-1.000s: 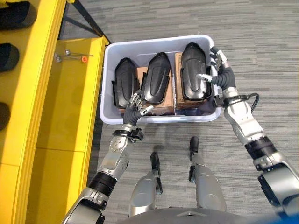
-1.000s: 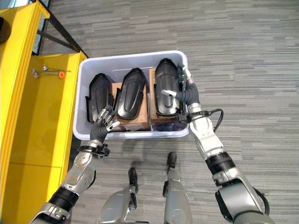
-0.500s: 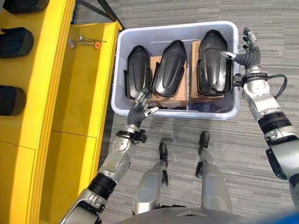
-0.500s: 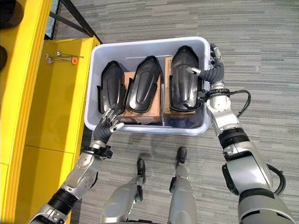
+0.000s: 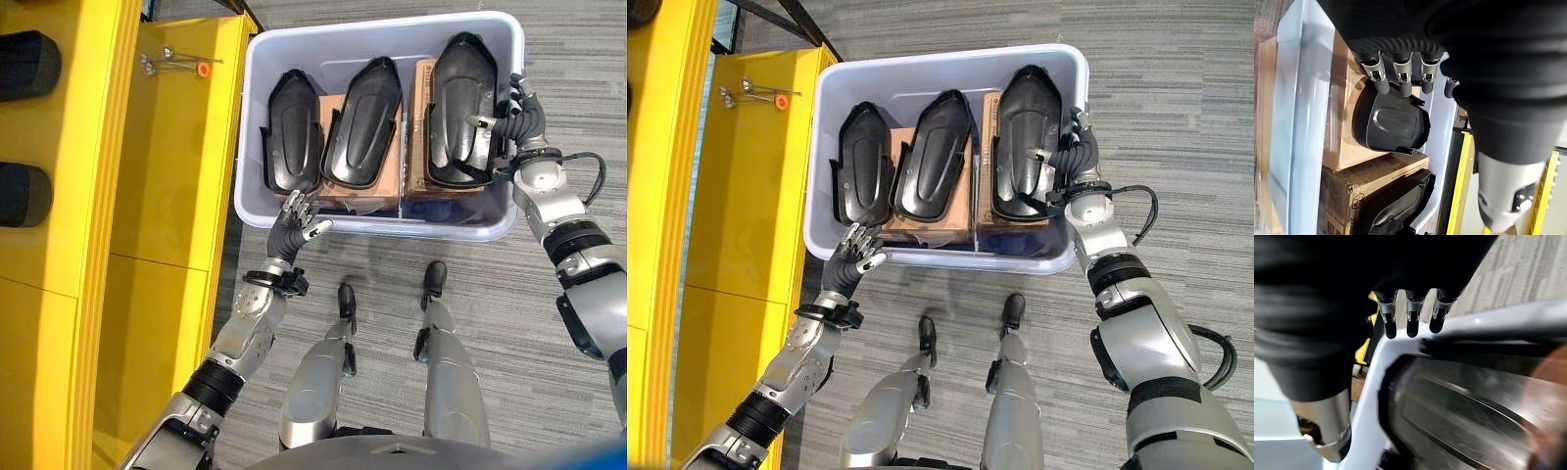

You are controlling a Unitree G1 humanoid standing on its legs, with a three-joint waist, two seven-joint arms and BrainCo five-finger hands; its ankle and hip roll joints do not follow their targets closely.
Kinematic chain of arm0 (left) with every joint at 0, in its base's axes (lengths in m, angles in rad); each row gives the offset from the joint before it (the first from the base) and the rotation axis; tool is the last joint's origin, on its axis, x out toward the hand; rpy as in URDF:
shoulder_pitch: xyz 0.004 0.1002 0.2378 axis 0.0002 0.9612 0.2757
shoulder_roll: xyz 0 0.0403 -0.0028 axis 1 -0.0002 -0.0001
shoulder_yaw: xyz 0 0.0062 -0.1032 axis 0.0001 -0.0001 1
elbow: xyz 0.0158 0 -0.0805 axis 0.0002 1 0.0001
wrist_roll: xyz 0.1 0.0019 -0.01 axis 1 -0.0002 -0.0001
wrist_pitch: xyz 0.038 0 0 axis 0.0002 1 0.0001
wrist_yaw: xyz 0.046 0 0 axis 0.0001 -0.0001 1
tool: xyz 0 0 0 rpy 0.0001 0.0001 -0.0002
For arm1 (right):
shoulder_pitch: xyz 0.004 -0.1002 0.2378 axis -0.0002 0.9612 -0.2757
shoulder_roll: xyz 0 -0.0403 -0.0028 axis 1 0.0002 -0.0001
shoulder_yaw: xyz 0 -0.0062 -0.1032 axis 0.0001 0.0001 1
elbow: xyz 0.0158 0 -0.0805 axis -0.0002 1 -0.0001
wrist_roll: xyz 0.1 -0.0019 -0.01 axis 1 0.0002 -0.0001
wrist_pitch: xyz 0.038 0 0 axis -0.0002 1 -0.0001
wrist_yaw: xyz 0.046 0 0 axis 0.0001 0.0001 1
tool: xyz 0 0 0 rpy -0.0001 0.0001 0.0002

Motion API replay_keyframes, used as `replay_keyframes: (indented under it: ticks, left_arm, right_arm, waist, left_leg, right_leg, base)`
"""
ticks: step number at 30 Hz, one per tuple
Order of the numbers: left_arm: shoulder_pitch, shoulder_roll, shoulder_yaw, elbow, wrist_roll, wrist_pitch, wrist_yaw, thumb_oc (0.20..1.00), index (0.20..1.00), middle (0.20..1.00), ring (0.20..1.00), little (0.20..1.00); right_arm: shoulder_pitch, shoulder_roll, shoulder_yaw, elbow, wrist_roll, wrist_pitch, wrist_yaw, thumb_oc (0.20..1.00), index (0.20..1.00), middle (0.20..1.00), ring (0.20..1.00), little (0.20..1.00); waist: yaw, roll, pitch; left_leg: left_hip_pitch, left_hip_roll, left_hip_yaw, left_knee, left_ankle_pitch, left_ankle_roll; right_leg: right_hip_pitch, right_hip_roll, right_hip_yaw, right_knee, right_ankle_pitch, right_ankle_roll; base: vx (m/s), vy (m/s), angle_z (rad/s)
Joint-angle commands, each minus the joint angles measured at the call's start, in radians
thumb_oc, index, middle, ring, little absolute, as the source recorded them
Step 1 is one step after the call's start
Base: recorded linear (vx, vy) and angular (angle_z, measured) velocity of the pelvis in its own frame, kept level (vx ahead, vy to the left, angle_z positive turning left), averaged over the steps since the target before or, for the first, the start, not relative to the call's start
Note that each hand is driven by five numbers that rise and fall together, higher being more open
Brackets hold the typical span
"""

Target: Move parts from the plastic box to the shelf.

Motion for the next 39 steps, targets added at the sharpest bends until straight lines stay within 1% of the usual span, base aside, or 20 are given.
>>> replay_keyframes:
  ticks: [1, 11, 15, 22, 26, 28, 30, 31, 32, 34, 35, 37, 38, 39]
  left_arm:
    - [0.011, 0.066, -0.041, -0.114, -0.014, -0.049, -0.013, 1.000, 1.000, 1.000, 1.000, 1.000]
    - [0.004, 0.066, -0.048, -0.111, -0.017, -0.054, -0.006, 1.000, 1.000, 1.000, 1.000, 1.000]
    - [-0.001, 0.077, -0.054, -0.118, -0.024, -0.056, -0.006, 1.000, 1.000, 1.000, 1.000, 1.000]
    - [-0.012, 0.075, -0.066, -0.120, -0.020, -0.056, 0.003, 1.000, 1.000, 1.000, 1.000, 1.000]
    - [-0.018, 0.070, -0.060, -0.110, -0.013, -0.059, 0.011, 1.000, 1.000, 1.000, 1.000, 1.000]
    - [-0.016, 0.066, -0.039, -0.104, -0.006, -0.068, 0.040, 1.000, 1.000, 1.000, 1.000, 1.000]
    - [-0.015, 0.065, -0.033, -0.106, -0.003, -0.069, 0.045, 1.000, 1.000, 1.000, 1.000, 1.000]
    - [-0.014, 0.063, -0.028, -0.103, 0.000, -0.070, 0.050, 1.000, 1.000, 1.000, 1.000, 1.000]
    - [-0.010, 0.061, -0.016, -0.103, 0.001, -0.072, 0.059, 1.000, 1.000, 1.000, 1.000, 1.000]
    - [-0.005, 0.059, -0.008, -0.106, 0.003, -0.074, 0.063, 1.000, 1.000, 1.000, 1.000, 1.000]
    - [-0.006, 0.058, -0.007, -0.107, 0.000, -0.076, 0.065, 1.000, 1.000, 1.000, 1.000, 1.000]
    - [-0.001, 0.059, -0.002, -0.105, -0.003, -0.077, 0.065, 1.000, 1.000, 1.000, 1.000, 1.000]
    - [0.000, 0.059, -0.002, -0.105, -0.003, -0.077, 0.065, 1.000, 1.000, 1.000, 1.000, 1.000]
    - [-0.003, 0.062, -0.001, -0.102, -0.002, -0.080, 0.063, 1.000, 1.000, 1.000, 1.000, 1.000]
  right_arm:
    - [-0.131, 0.012, 0.051, 0.013, -0.014, -0.025, 0.007, 1.000, 1.000, 1.000, 1.000, 1.000]
    - [-0.129, 0.025, 0.066, -0.052, -0.049, -0.030, -0.011, 1.000, 1.000, 1.000, 1.000, 1.000]
    - [-0.144, 0.038, 0.073, -0.002, -0.045, -0.022, -0.008, 1.000, 1.000, 1.000, 1.000, 1.000]
    - [-0.148, 0.049, 0.072, 0.103, -0.043, -0.006, -0.002, 1.000, 1.000, 1.000, 1.000, 1.000]
    - [-0.132, 0.049, 0.065, 0.098, -0.052, -0.005, -0.012, 1.000, 1.000, 1.000, 1.000, 1.000]
    - [-0.091, 0.041, 0.040, -0.017, -0.085, -0.021, -0.066, 1.000, 1.000, 1.000, 1.000, 1.000]
    - [-0.077, 0.040, 0.028, -0.056, -0.094, -0.026, -0.081, 1.000, 1.000, 1.000, 1.000, 1.000]
    - [-0.065, 0.037, 0.020, -0.095, -0.102, -0.030, -0.094, 1.000, 1.000, 1.000, 1.000, 1.000]
    - [-0.048, 0.024, 0.003, -0.198, -0.137, -0.035, -0.121, 1.000, 1.000, 1.000, 1.000, 1.000]
    - [-0.031, 0.023, -0.016, -0.252, -0.162, -0.042, -0.136, 1.000, 1.000, 1.000, 1.000, 1.000]
    - [-0.030, 0.026, -0.019, -0.264, -0.172, -0.043, -0.139, 1.000, 1.000, 1.000, 1.000, 1.000]
    - [-0.027, 0.036, 0.018, -0.291, -0.216, -0.036, -0.117, 1.000, 1.000, 1.000, 1.000, 1.000]
    - [-0.027, 0.036, 0.018, -0.291, -0.216, -0.036, -0.117, 1.000, 1.000, 1.000, 1.000, 1.000]
    - [-0.030, 0.037, 0.052, -0.282, -0.245, -0.026, -0.095, 1.000, 1.000, 1.000, 1.000, 1.000]
  waist:
    - [0.015, -0.039, 0.008]
    - [0.022, -0.050, 0.022]
    - [0.032, -0.053, 0.031]
    - [0.050, -0.049, 0.048]
    - [0.052, -0.052, 0.057]
    - [0.041, -0.062, 0.062]
    - [0.037, -0.065, 0.063]
    - [0.034, -0.069, 0.064]
    - [0.023, -0.078, 0.064]
    - [0.017, -0.083, 0.066]
    - [0.015, -0.088, 0.064]
    - [0.009, -0.099, 0.066]
    - [0.010, -0.097, 0.068]
    - [0.010, -0.099, 0.069]
  left_leg:
    - [-0.019, 0.061, -0.009, 0.054, 0.032, -0.061]
    - [-0.039, 0.058, -0.026, 0.064, 0.032, -0.058]
    - [-0.054, 0.052, -0.038, 0.076, 0.026, -0.054]
    - [-0.075, 0.044, -0.052, 0.090, 0.022, -0.049]
    - [-0.084, 0.041, -0.056, 0.098, 0.020, -0.047]
    - [-0.088, 0.038, -0.056, 0.107, 0.013, -0.044]
    - [-0.088, 0.036, -0.055, 0.108, 0.011, -0.043]
    - [-0.088, 0.035, -0.055, 0.109, 0.009, -0.043]
    - [-0.094, 0.032, -0.052, 0.112, 0.008, -0.041]
    - [-0.092, 0.033, -0.052, 0.117, 0.000, -0.040]
    - [-0.096, 0.031, -0.052, 0.116, 0.003, -0.039]
    - [-0.099, 0.029, -0.050, 0.124, -0.002, -0.036]
    - [-0.096, 0.030, -0.050, 0.126, -0.007, -0.037]
    - [-0.098, 0.030, -0.052, 0.128, -0.007, -0.037]
  right_leg:
    - [0.052, -0.103, 0.055, 0.154, -0.131, 0.106]
    - [0.050, -0.107, 0.043, 0.155, -0.128, 0.107]
    - [0.048, -0.114, 0.035, 0.158, -0.127, 0.108]
    - [0.049, -0.123, 0.022, 0.159, -0.126, 0.112]
    - [0.048, -0.127, 0.019, 0.160, -0.125, 0.112]
    - [0.049, -0.129, 0.018, 0.159, -0.124, 0.113]
    - [0.050, -0.129, 0.020, 0.158, -0.124, 0.114]
    - [0.051, -0.129, 0.022, 0.157, -0.123, 0.114]
    - [0.046, -0.132, 0.023, 0.154, -0.116, 0.115]
    - [0.047, -0.132, 0.027, 0.156, -0.117, 0.115]
    - [0.043, -0.133, 0.028, 0.152, -0.112, 0.115]
    - [0.042, -0.134, 0.033, 0.152, -0.110, 0.115]
    - [0.045, -0.133, 0.033, 0.155, -0.114, 0.115]
    - [0.045, -0.132, 0.033, 0.153, -0.113, 0.116]
  base:
    - [0.00, 0.000, 0.00]
    - [0.00, 0.001, 0.01]
    - [-0.02, 0.015, 0.15]
    - [-0.01, 0.019, 0.13]
    - [0.00, 0.023, 0.06]
    - [0.01, 0.053, 0.03]
    - [0.00, 0.020, 0.01]
    - [-0.01, 0.037, 0.00]
    - [0.00, 0.030, 0.00]
    - [0.00, 0.018, 0.00]
    - [-0.01, 0.043, -0.04]
    - [-0.01, 0.039, -0.02]
    - [0.00, 0.000, 0.00]
    - [0.00, 0.000, 0.00]
